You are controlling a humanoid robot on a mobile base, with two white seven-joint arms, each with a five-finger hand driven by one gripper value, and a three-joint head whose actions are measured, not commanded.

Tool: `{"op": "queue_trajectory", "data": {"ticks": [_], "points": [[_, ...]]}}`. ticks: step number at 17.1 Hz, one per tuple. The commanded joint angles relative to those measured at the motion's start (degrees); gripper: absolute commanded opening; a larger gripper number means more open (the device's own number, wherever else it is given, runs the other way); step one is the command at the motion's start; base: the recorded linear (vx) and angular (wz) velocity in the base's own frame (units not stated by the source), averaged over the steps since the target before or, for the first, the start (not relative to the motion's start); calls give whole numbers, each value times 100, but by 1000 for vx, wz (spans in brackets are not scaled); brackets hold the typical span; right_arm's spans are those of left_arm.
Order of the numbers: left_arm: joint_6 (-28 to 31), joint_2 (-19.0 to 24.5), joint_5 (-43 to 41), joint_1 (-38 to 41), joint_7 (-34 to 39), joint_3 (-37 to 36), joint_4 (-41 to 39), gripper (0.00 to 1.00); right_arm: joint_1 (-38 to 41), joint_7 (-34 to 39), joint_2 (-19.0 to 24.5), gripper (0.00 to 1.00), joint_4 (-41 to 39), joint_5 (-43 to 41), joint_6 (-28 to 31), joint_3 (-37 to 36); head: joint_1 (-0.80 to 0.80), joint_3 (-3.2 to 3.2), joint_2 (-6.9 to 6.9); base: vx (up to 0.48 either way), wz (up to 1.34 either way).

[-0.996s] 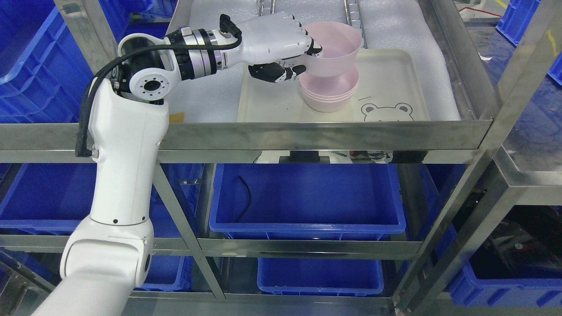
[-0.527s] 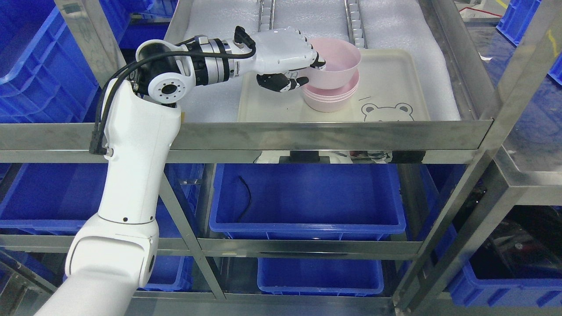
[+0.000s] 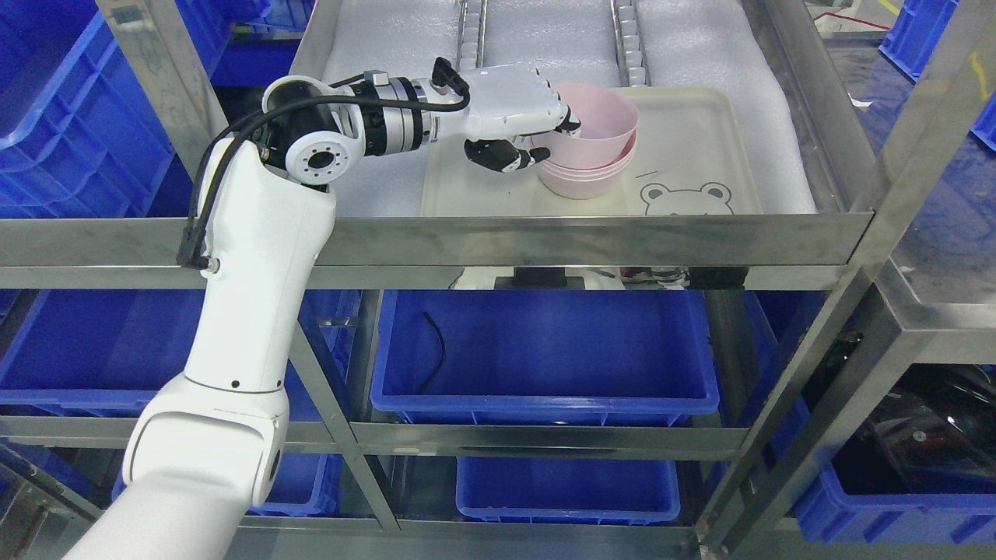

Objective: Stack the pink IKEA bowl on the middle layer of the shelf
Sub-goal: 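Lower the bowl into the other pink bowl and open the left hand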

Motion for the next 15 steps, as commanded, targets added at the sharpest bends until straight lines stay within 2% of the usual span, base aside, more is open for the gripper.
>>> {"op": "queue_trajectory", "data": {"ticks": [1, 6, 7, 8, 10, 13, 15], "points": [[2, -45, -88, -62, 38, -66, 297, 7, 0, 2, -100, 100, -100, -6, -1, 26, 0, 0, 0, 0, 0], [-33, -168, -88, -71, 38, -48, 332, 13, 0, 2, -100, 100, -100, 3, -1, 26, 0, 0, 0, 0, 0], [-33, -177, -80, -71, 38, -40, 332, 17, 0, 2, -100, 100, -100, 3, -1, 26, 0, 0, 0, 0, 0], [-33, -177, -80, -71, 38, -13, 332, 25, 0, 2, -100, 100, -100, -6, -1, 26, 0, 0, 0, 0, 0], [-33, -177, -79, -62, 21, -22, 332, 54, 0, 2, -100, 100, -100, 3, -1, 26, 0, 0, 0, 0, 0], [2, -281, -9, -54, 21, 74, 332, 82, 0, 2, -100, 100, -100, 3, -1, 26, 0, 0, 0, 0, 0], [-7, -569, 43, -19, 3, 380, 297, 93, 0, 2, -100, 100, -100, -6, -1, 26, 0, 0, 0, 0, 0]]}}
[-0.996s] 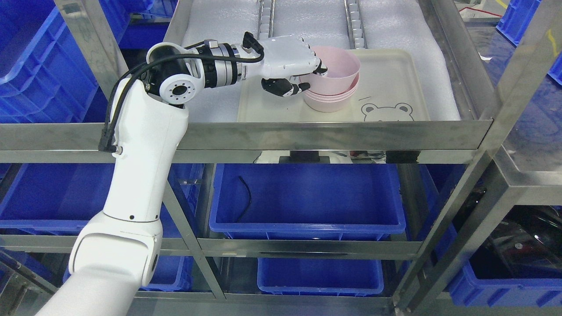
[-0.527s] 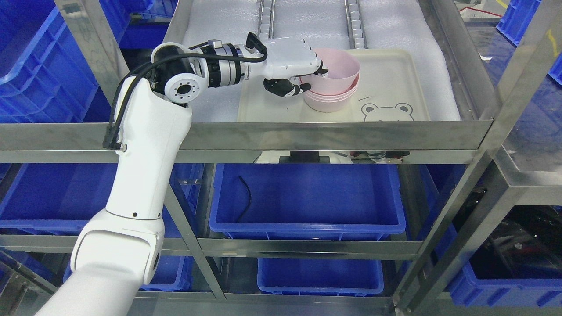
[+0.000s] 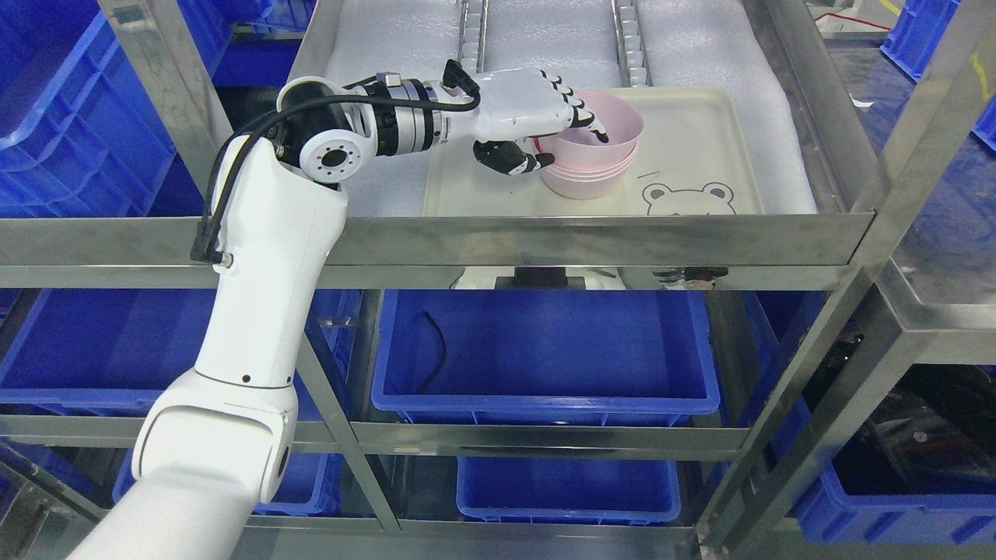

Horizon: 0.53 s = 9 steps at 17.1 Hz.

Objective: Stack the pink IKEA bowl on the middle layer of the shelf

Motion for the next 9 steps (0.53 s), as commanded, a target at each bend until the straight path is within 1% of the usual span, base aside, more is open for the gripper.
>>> {"op": "queue_trajectory", "data": {"ticks": [1, 3, 6, 8, 9], "points": [[40, -402, 197, 42, -59, 631, 17, 97, 0, 2, -100, 100, -100, -7, 0, 26, 0, 0, 0, 0, 0], [31, -402, 818, -1, -68, 870, -9, 99, 0, 2, -100, 100, -100, -7, 0, 26, 0, 0, 0, 0, 0], [31, -402, 1803, -10, -156, 880, -167, 100, 0, 2, -100, 100, -100, 2, 0, 26, 0, 0, 0, 0, 0], [40, -402, 2497, -45, -113, 889, -447, 100, 0, 2, -100, 100, -100, 2, 0, 26, 0, 0, 0, 0, 0], [57, -402, 3031, -19, -95, 828, -640, 100, 0, 2, -100, 100, -100, 2, 0, 26, 0, 0, 0, 0, 0]]}}
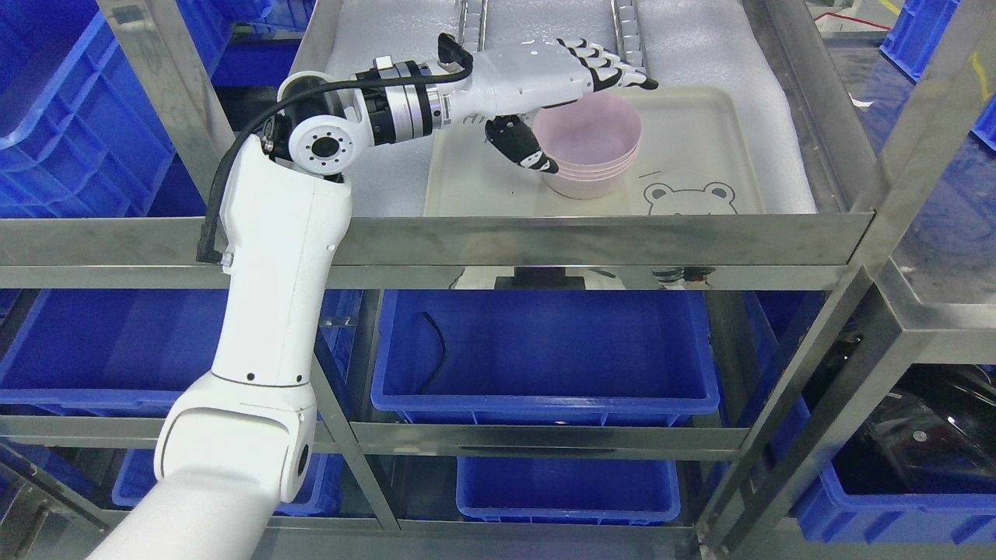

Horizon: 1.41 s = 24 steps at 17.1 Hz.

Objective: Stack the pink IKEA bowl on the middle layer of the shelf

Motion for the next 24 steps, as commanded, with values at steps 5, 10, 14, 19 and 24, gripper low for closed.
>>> {"op": "queue_trajectory", "data": {"ticks": [5, 10, 14, 19, 24], "points": [[18, -90, 2857, 526, 212, -1010, -1391, 100, 0, 2, -100, 100, -100, 2, 1, 26, 0, 0, 0, 0, 0], [-307, -90, 2857, 1686, 212, -2119, -1780, 99, 0, 2, -100, 100, -100, 2, 1, 26, 0, 0, 0, 0, 0], [-404, -90, 2822, 2285, 204, -2963, -1780, 98, 0, 2, -100, 100, -100, 2, 1, 26, 0, 0, 0, 6, 28], [-440, -90, 2234, 3565, 212, -3273, -1780, 98, 0, 2, -100, 100, -100, -7, 1, 26, 0, 0, 0, -5, 6], [-440, -90, 2084, 5606, 352, -2775, -1622, 100, 0, 2, -100, 100, -100, 2, 1, 26, 0, 0, 0, -1, -6]]}}
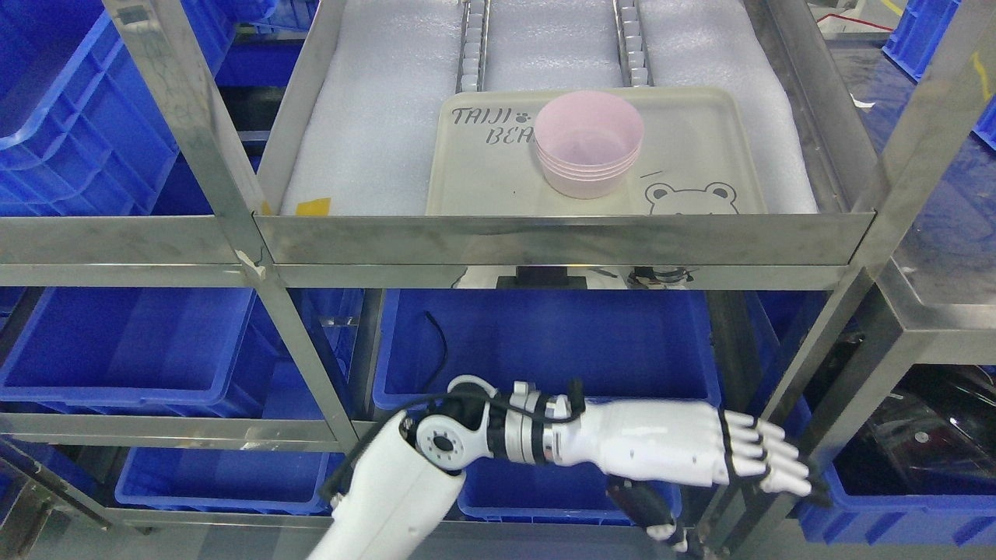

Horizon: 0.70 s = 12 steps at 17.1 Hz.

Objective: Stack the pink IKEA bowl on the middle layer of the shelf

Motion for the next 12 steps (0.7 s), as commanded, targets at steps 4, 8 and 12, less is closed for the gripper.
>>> {"op": "queue_trajectory", "data": {"ticks": [4, 8, 12], "points": [[-2, 84, -38, 1956, 736, 988, 816, 100, 1, 2, -100, 100, -100, 2, 3, 26, 0, 0, 0, 0, 0], [-2, 84, 147, 1992, 2029, 2150, 1696, 100, 1, 2, -100, 100, -100, 2, 3, 26, 0, 0, 0, 0, 0], [436, 84, 323, 2027, 3415, 2433, 1653, 100, 1, 2, -100, 100, -100, -6, 3, 26, 0, 0, 0, 0, 8]]}}
